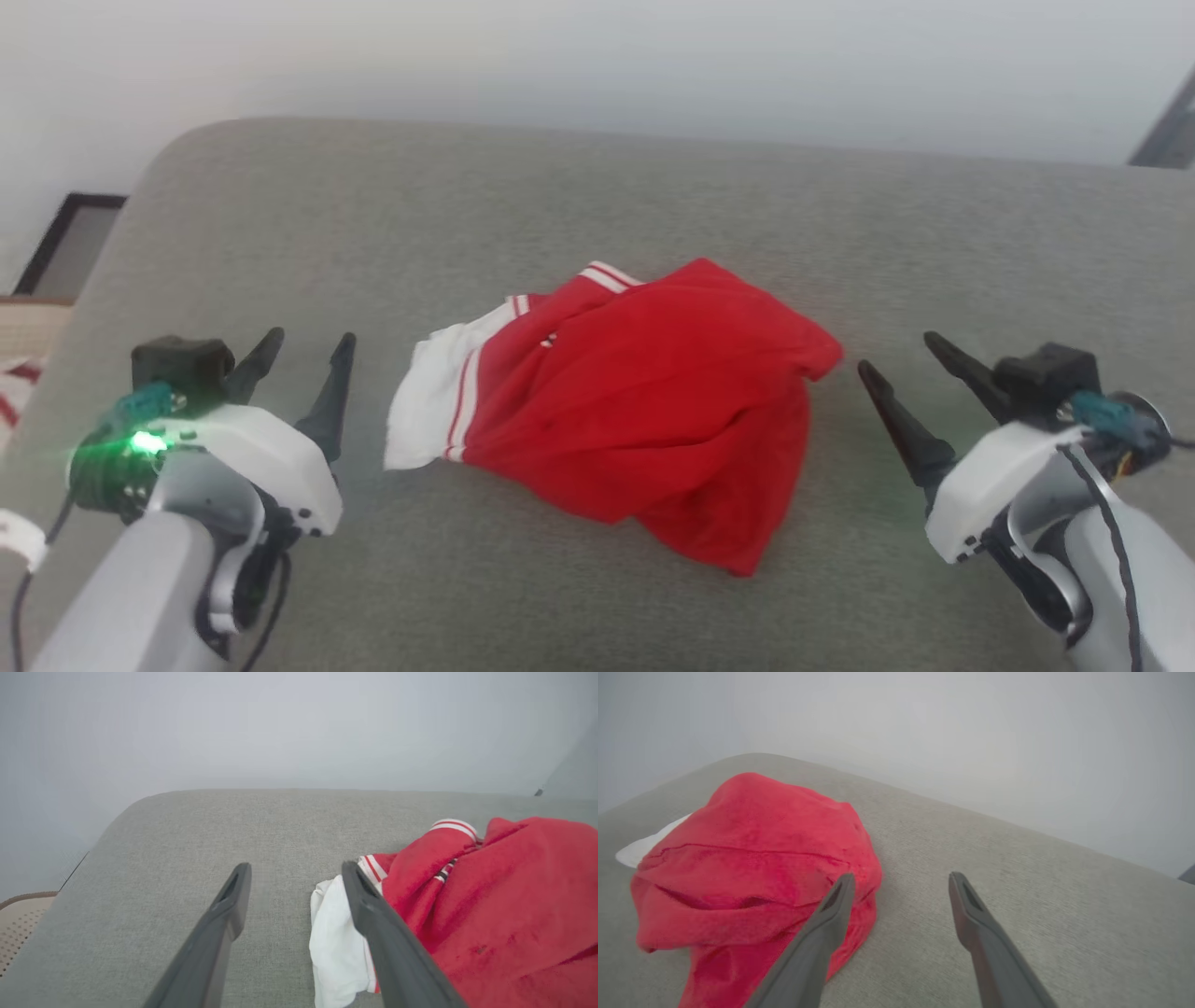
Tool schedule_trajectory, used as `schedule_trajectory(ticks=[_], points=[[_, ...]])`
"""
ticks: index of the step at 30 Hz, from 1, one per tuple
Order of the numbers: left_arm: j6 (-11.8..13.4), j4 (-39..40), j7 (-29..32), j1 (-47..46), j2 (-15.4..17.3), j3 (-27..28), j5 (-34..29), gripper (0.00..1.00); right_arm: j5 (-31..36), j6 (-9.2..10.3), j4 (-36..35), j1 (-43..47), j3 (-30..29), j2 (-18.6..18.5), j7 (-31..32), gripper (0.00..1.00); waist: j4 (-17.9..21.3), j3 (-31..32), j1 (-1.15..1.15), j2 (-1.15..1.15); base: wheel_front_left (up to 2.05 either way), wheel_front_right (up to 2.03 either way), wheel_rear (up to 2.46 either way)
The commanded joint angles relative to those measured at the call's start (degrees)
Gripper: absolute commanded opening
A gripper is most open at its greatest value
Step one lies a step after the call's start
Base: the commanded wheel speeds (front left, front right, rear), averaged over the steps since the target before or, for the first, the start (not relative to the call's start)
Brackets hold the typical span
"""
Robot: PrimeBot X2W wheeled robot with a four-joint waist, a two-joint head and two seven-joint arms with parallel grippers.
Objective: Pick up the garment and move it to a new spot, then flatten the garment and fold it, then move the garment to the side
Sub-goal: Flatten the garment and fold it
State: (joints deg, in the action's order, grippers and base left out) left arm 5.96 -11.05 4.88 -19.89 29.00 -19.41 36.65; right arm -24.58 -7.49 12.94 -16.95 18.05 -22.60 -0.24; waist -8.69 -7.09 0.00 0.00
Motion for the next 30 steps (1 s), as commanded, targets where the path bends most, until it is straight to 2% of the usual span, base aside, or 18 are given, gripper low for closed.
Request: schedule_trajectory(ticks=[1,6,11,17,18,19,25,30], points=[[0.4,-0.5,-1.9,1.2,-1.1,0.4,0.0,1.00,-1.5,0.00,-0.1,-1.2,1.3,-0.8,1.3,1.00,-2.0,-0.6,0.00,0.00,0.00,0.00,0.00],[-0.3,-1.4,-10.1,2.3,-3.9,0.6,-0.6,1.00,-6.6,0.00,0.0,-5.2,6.5,-4.5,8.4,1.00,-5.3,-2.3,0.00,0.00,0.00,0.00,0.00],[-1.1,-3.6,-14.4,2.9,-6.9,0.4,0.6,1.00,-10.5,0.00,1.0,-9.5,10.0,-7.3,14.6,1.00,-8.1,-4.3,0.00,0.00,0.00,0.00,0.00],[-2.0,-6.9,-17.2,1.5,-9.2,0.2,0.9,1.00,-13.8,0.00,4.3,-14.3,13.6,-7.7,20.0,1.00,-9.9,-6.1,0.00,0.00,0.00,0.00,0.00],[-2.2,-7.3,-17.6,1.3,-9.6,0.3,1.0,1.00,-13.9,0.00,4.8,-15.1,14.7,-7.8,20.4,0.44,-10.1,-6.2,0.00,0.00,0.00,0.00,0.00],[-2.3,-7.8,-17.8,1.0,-9.9,0.4,0.8,1.00,-13.7,0.00,4.8,-15.9,15.7,-8.0,19.9,0.00,-10.2,-6.4,0.00,0.00,0.00,0.00,0.00],[-3.1,-10.2,-19.3,0.8,-10.7,1.4,1.0,1.00,-16.8,0.00,3.1,-18.2,20.5,-9.8,18.2,0.00,-9.7,-5.9,0.00,0.00,0.00,0.00,0.00],[-3.6,-10.9,-19.7,2.1,-10.1,2.8,1.3,1.00,-21.7,0.00,-4.8,-16.0,24.3,-13.3,18.9,0.00,-8.2,-4.5,0.00,0.00,0.00,0.00,0.00]])
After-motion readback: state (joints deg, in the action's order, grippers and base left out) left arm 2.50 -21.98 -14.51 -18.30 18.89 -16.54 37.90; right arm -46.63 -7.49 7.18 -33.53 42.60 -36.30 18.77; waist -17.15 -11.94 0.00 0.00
